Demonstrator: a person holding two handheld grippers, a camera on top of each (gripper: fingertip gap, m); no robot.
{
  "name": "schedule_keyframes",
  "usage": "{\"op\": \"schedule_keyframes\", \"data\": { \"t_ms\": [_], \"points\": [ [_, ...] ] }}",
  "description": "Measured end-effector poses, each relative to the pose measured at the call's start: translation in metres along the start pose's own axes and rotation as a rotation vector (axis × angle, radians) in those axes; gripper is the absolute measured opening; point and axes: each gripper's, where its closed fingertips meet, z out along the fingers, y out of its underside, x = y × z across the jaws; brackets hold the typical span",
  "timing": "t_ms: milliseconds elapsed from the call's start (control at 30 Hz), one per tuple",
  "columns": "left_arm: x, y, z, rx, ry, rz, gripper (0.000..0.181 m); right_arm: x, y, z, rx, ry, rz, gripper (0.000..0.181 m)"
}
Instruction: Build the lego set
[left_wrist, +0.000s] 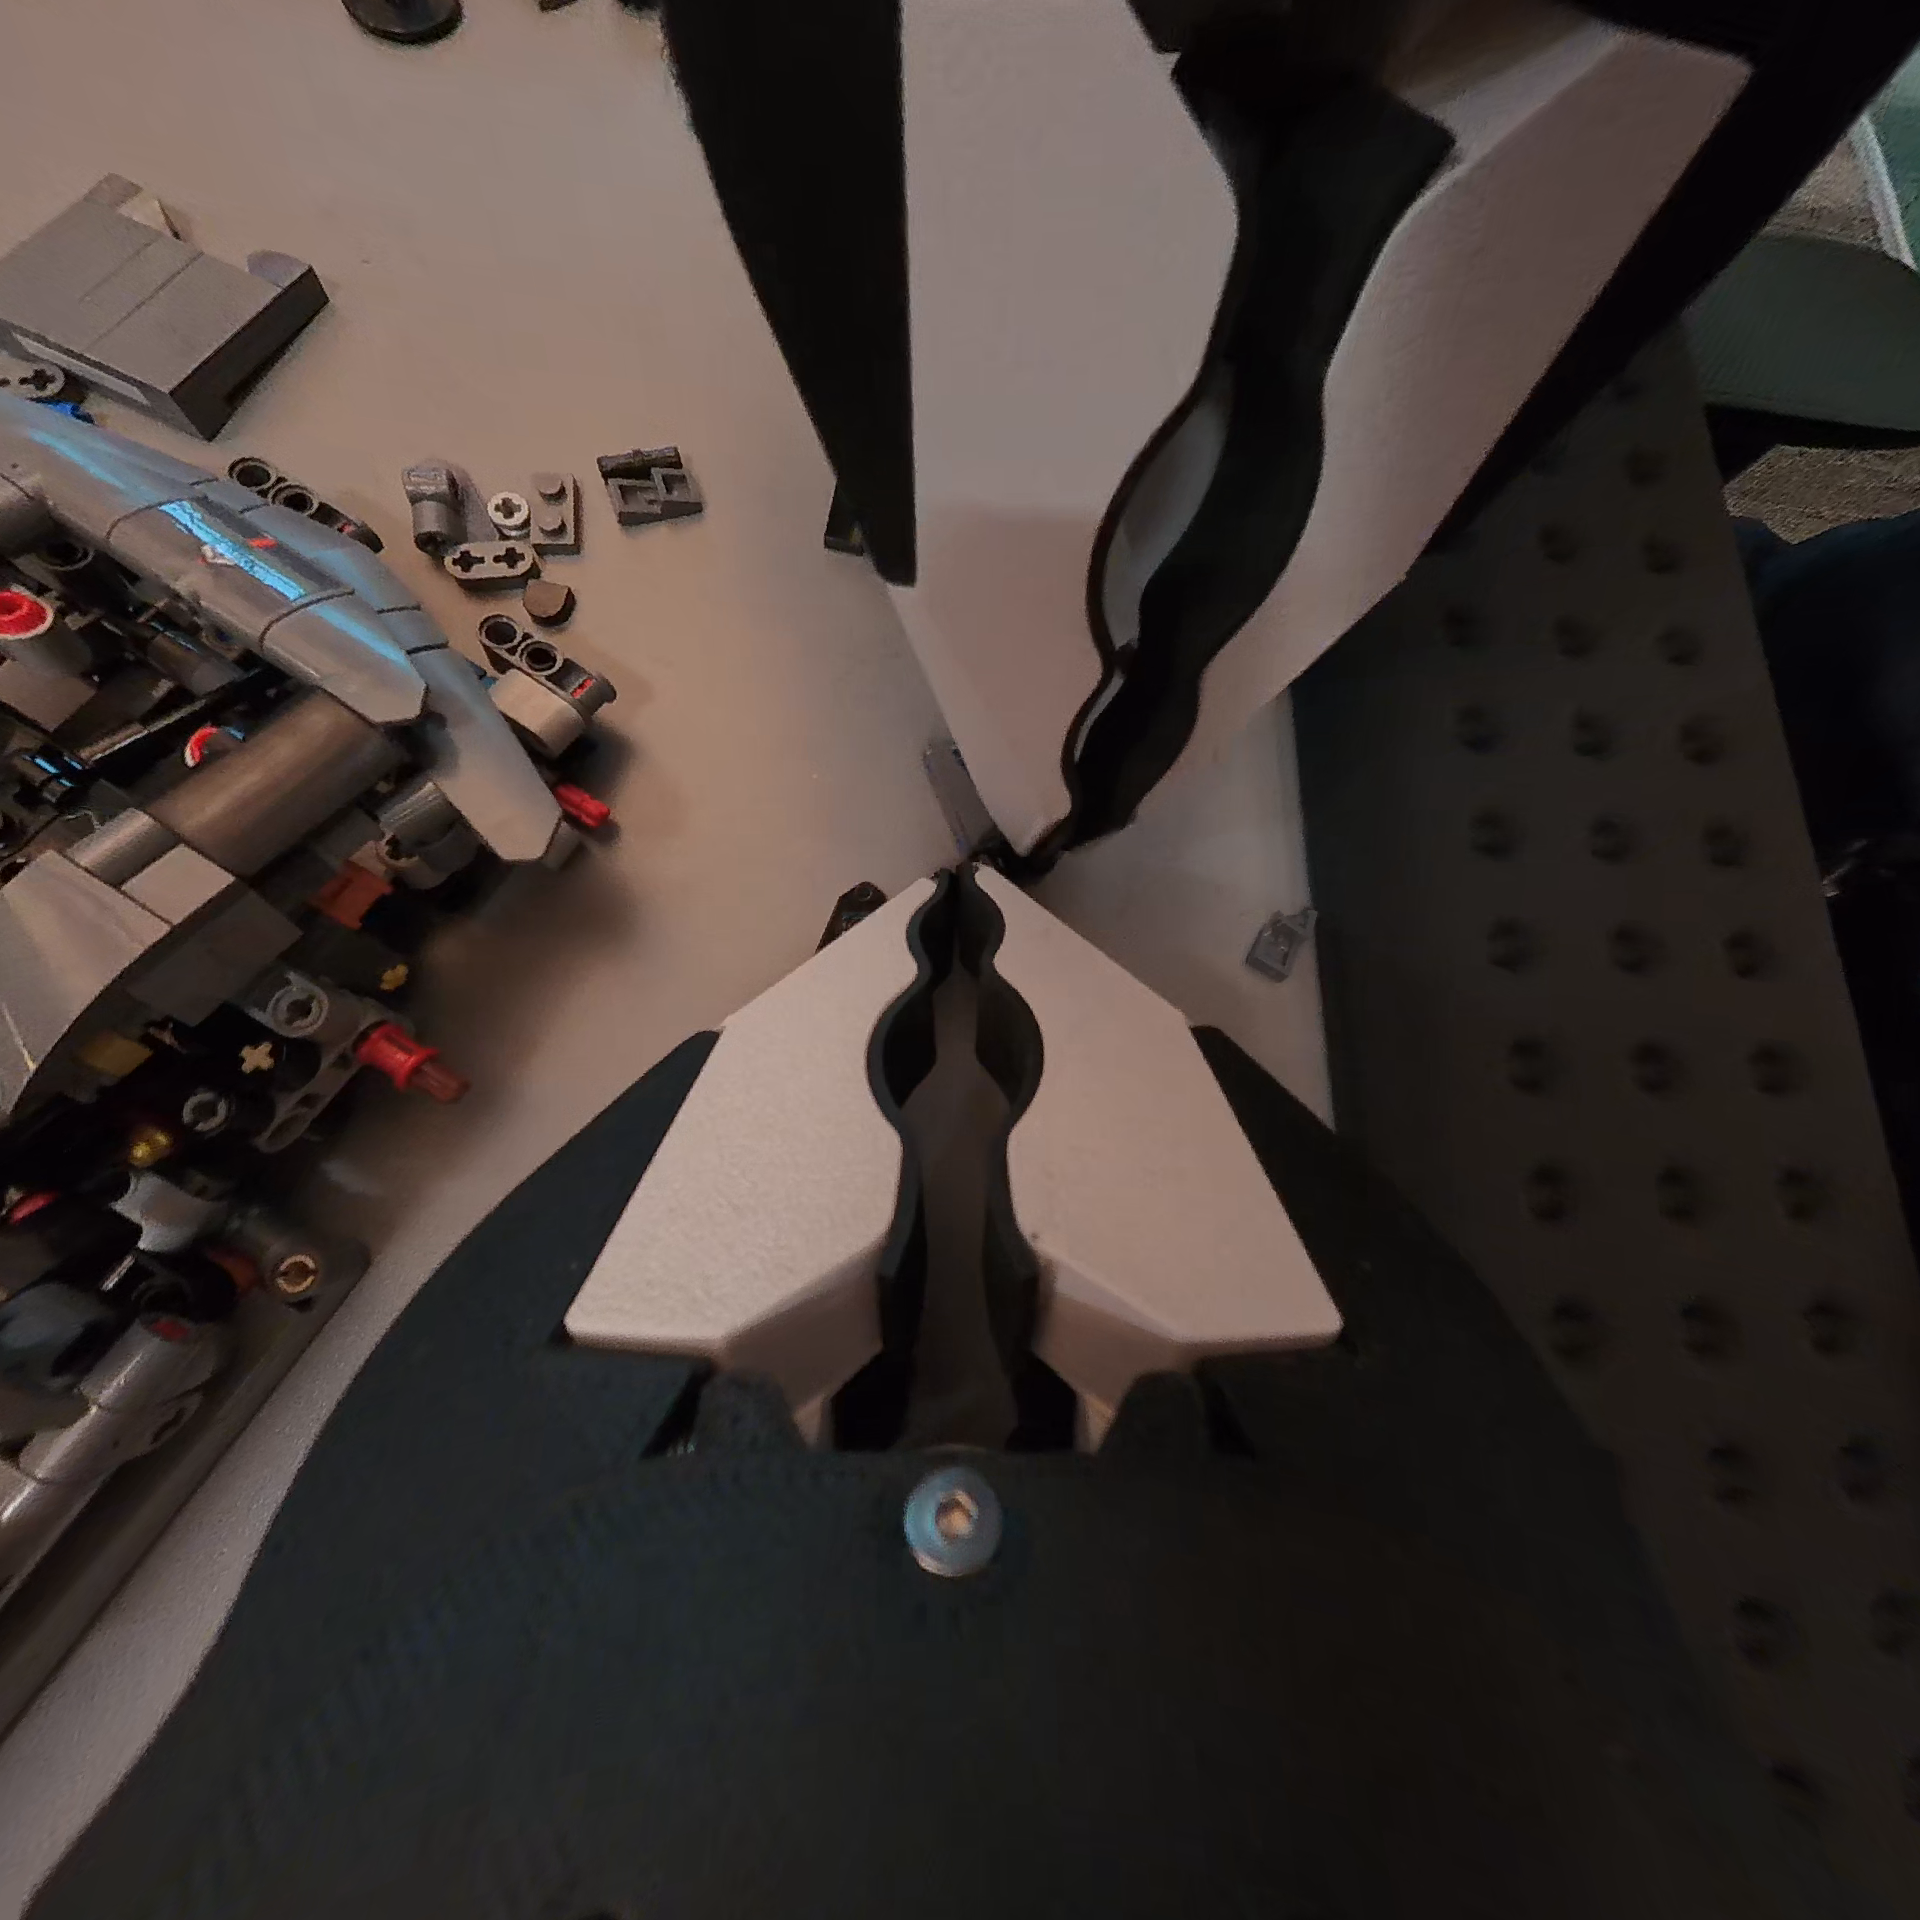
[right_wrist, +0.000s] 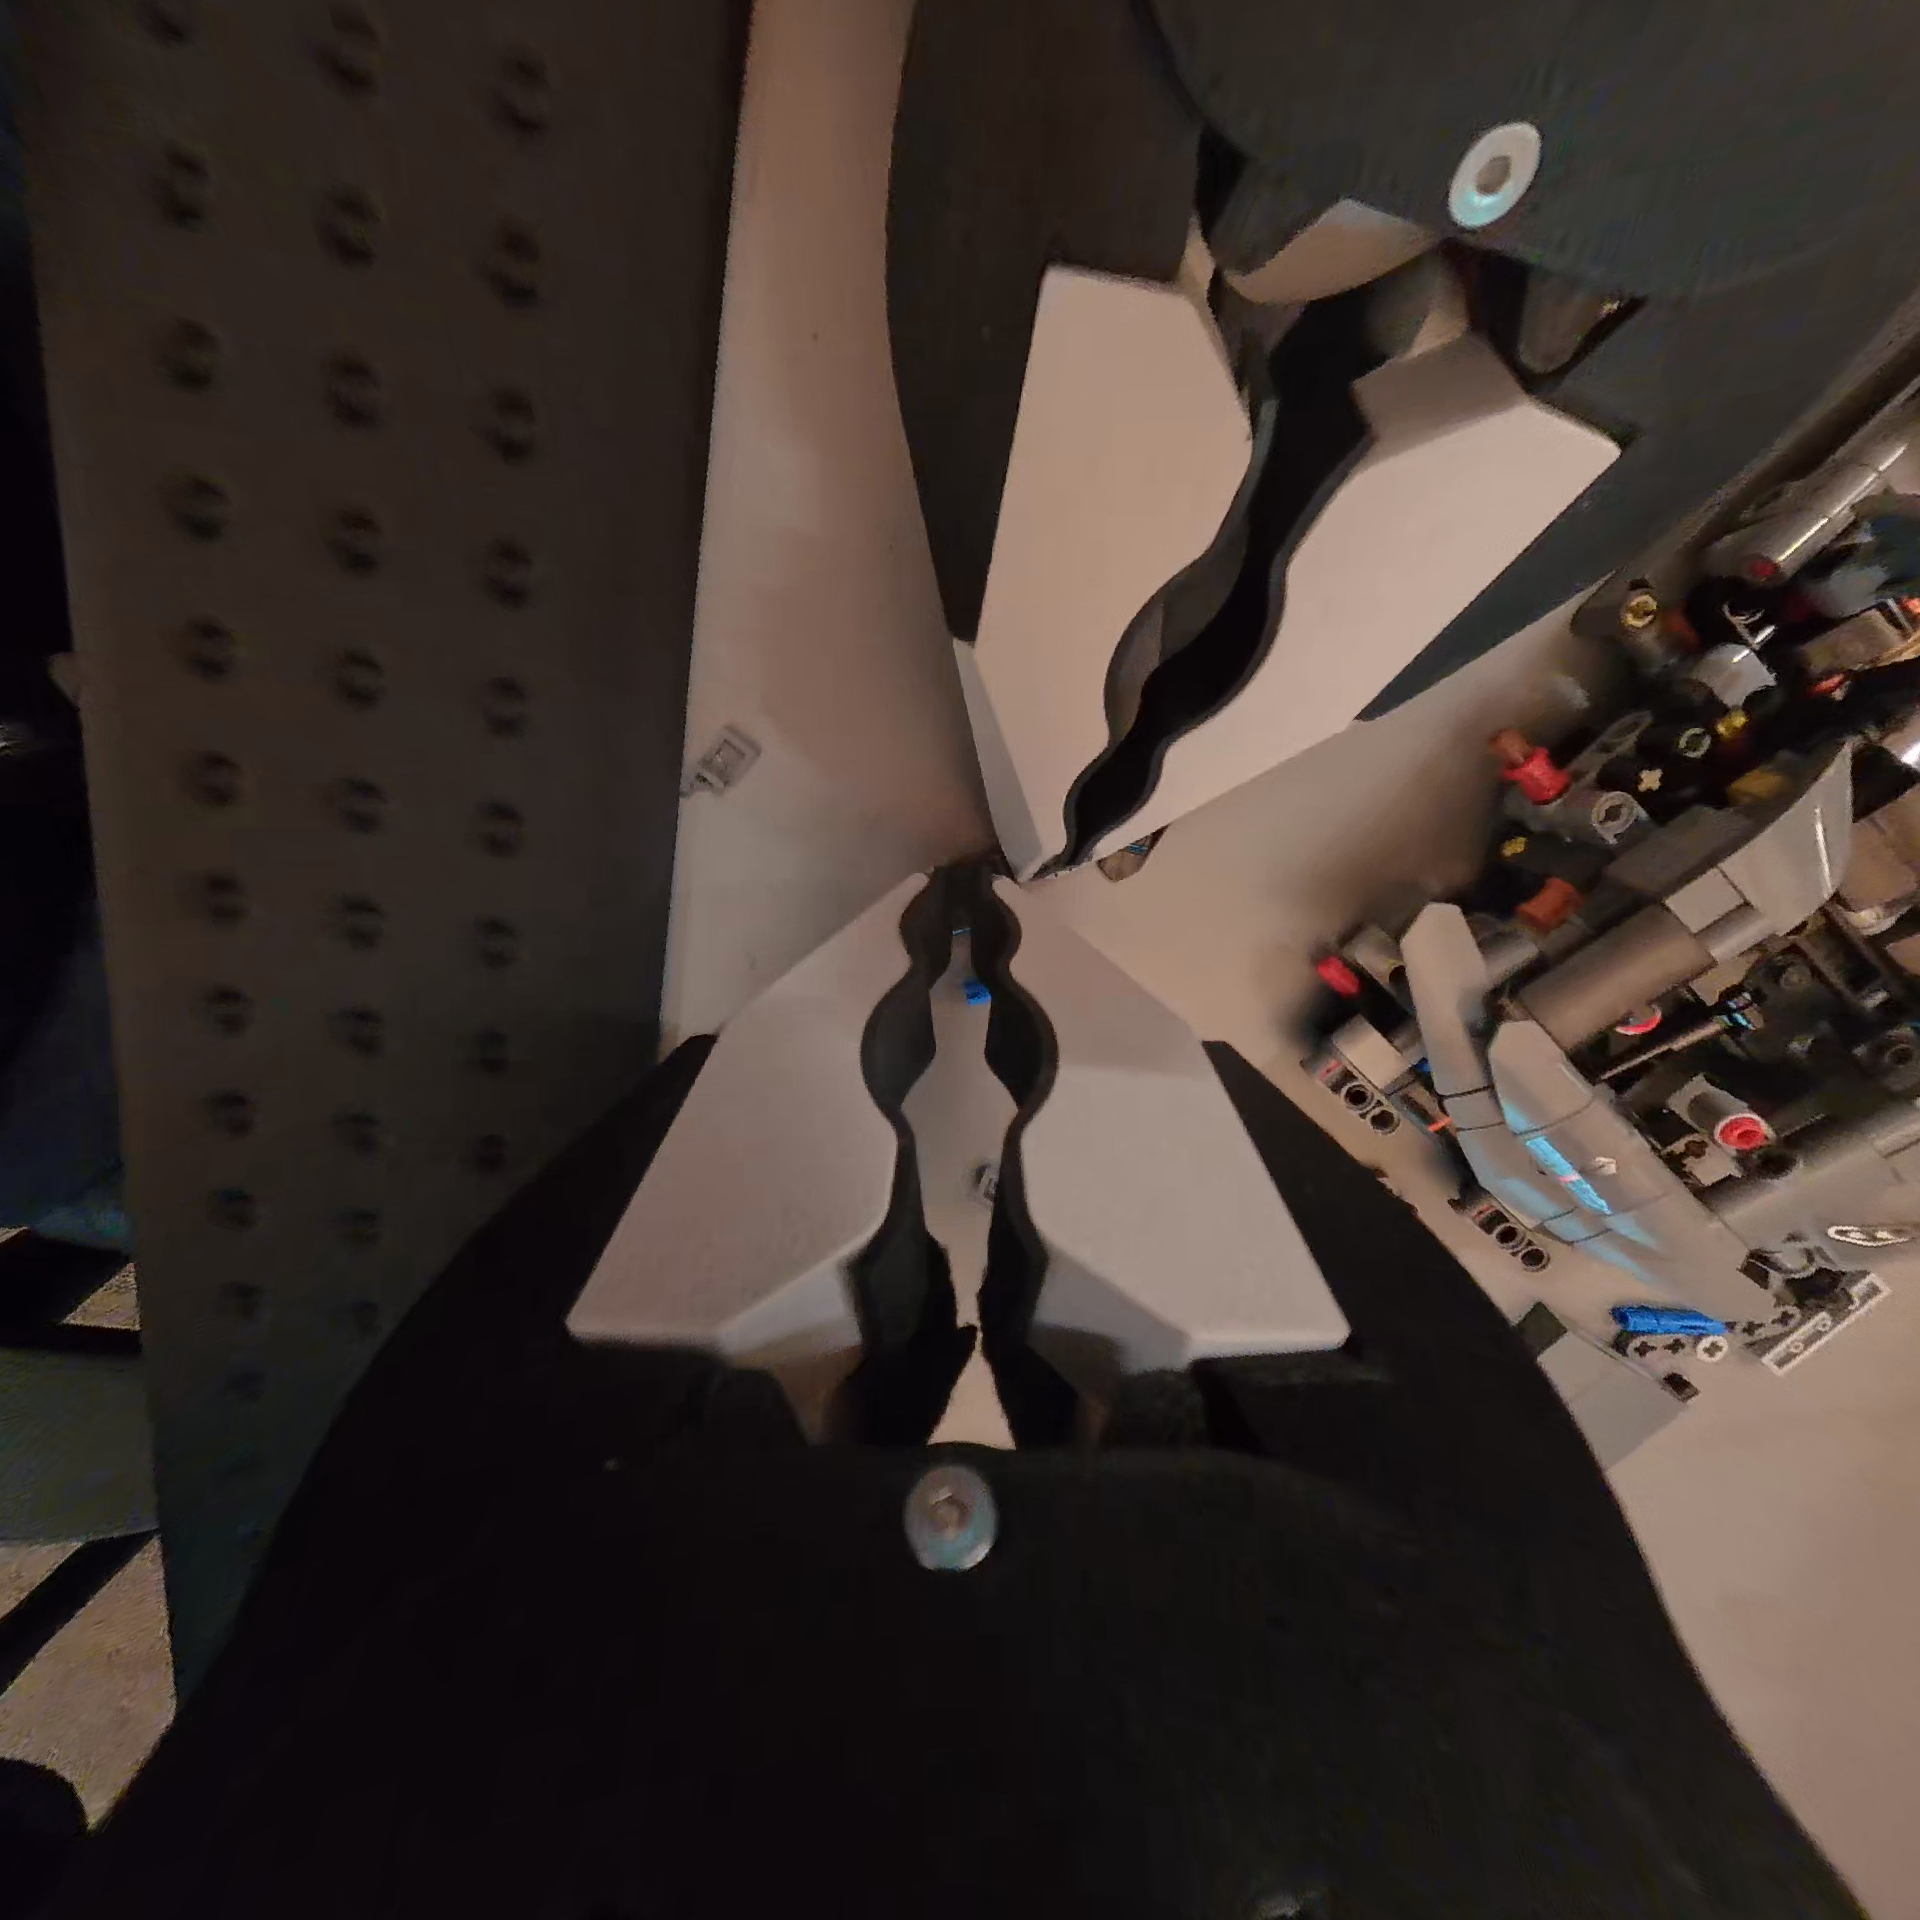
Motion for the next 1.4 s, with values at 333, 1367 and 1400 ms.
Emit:
{"op": "schedule_keyframes", "data": {
  "t_ms": [333,1367,1400],
  "points": [
    [-0.001,0.001,-0.002,0.008,0.013,-0.022,0.000,0.013,-0.002,-0.042,0.192,0.082,0.180,0.016],
    [-0.019,0.005,-0.027,0.063,-0.029,-0.038,0.012,0.025,0.069,-0.032,0.202,0.249,0.350,0.024],
    [-0.019,0.006,-0.024,0.046,-0.032,-0.023,0.015,0.025,0.068,-0.032,0.202,0.249,0.350,0.024]
  ]
}}
